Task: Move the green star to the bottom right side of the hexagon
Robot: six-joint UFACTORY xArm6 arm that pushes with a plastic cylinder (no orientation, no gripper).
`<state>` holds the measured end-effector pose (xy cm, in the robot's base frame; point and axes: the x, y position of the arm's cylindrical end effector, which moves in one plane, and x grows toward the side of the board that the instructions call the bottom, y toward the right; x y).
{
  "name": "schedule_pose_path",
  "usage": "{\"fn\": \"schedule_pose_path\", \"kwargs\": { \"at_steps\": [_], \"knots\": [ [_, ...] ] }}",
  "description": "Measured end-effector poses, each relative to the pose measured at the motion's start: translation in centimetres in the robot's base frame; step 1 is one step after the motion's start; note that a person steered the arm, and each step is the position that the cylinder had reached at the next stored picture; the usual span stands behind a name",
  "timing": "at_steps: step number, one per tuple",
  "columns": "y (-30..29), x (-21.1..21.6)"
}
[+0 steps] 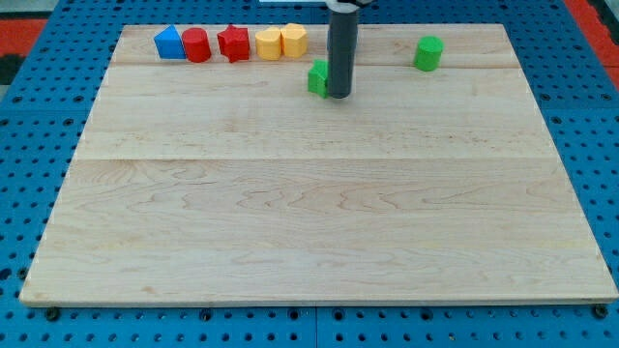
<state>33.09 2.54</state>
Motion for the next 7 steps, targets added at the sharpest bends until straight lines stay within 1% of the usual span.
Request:
{"fn": "schedule_pose_path", "kwargs": {
  "at_steps": [1,3,4,6,7],
  "knots": [
    [-2.9,-0.1],
    [-3.6,-0.1],
    [-2.3,-0.3],
    [-1.4,-1.3],
    [4.8,-1.7]
  ]
}}
